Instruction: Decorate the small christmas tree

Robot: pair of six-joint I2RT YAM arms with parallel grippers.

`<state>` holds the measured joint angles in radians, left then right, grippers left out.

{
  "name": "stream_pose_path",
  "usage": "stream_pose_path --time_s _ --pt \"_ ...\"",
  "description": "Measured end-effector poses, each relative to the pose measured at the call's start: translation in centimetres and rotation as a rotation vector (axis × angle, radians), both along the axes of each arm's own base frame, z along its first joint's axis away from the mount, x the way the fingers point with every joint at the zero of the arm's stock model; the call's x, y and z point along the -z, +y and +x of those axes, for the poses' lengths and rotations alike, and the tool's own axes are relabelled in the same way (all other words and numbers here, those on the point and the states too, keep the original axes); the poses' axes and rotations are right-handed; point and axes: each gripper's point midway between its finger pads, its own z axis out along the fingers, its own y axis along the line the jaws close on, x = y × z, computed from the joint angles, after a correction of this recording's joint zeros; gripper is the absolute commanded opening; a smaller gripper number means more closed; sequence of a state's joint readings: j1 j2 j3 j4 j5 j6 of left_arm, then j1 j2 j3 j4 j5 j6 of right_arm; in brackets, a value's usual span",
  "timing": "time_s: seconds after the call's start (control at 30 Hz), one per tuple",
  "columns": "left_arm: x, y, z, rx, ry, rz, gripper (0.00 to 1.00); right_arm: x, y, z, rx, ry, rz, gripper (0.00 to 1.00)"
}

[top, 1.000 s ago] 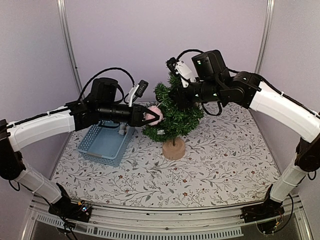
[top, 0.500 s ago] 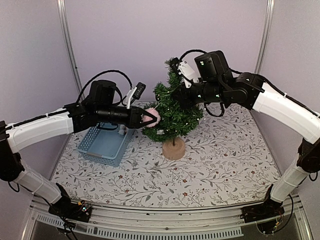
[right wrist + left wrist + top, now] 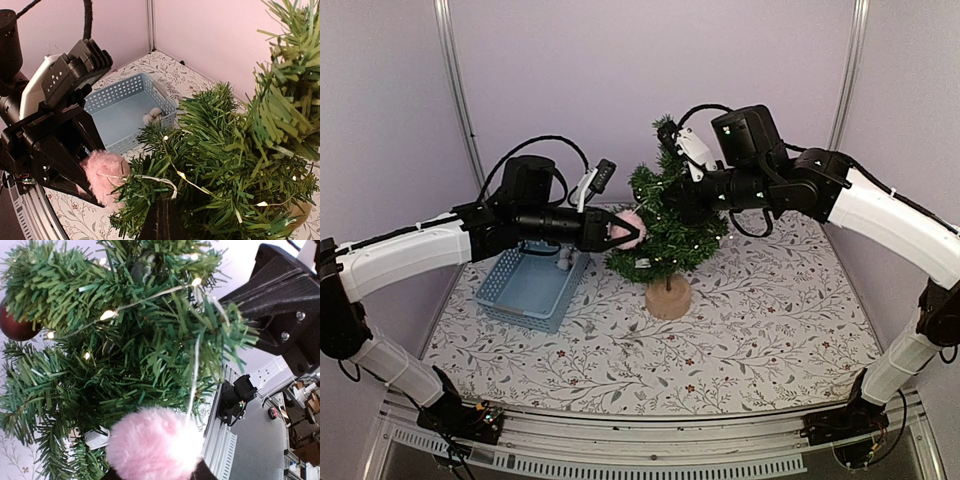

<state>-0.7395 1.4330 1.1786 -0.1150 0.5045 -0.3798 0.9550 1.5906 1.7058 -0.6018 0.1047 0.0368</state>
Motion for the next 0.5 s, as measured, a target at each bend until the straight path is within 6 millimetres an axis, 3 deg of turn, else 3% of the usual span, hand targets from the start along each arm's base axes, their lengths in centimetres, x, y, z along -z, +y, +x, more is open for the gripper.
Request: stream_pose_path --time_s 0.4,0.5 --pt "0.31 0.11 -0.01 -0.009 0.017 0.003 0.52 -0.39 0.15 -0.62 -0.036 0.000 0.013 0.00" --pt "0.67 0.21 0.03 -0.015 0.022 0.010 0.56 -0.45 0.04 -0.69 -0.036 -0.002 0.014 0.00"
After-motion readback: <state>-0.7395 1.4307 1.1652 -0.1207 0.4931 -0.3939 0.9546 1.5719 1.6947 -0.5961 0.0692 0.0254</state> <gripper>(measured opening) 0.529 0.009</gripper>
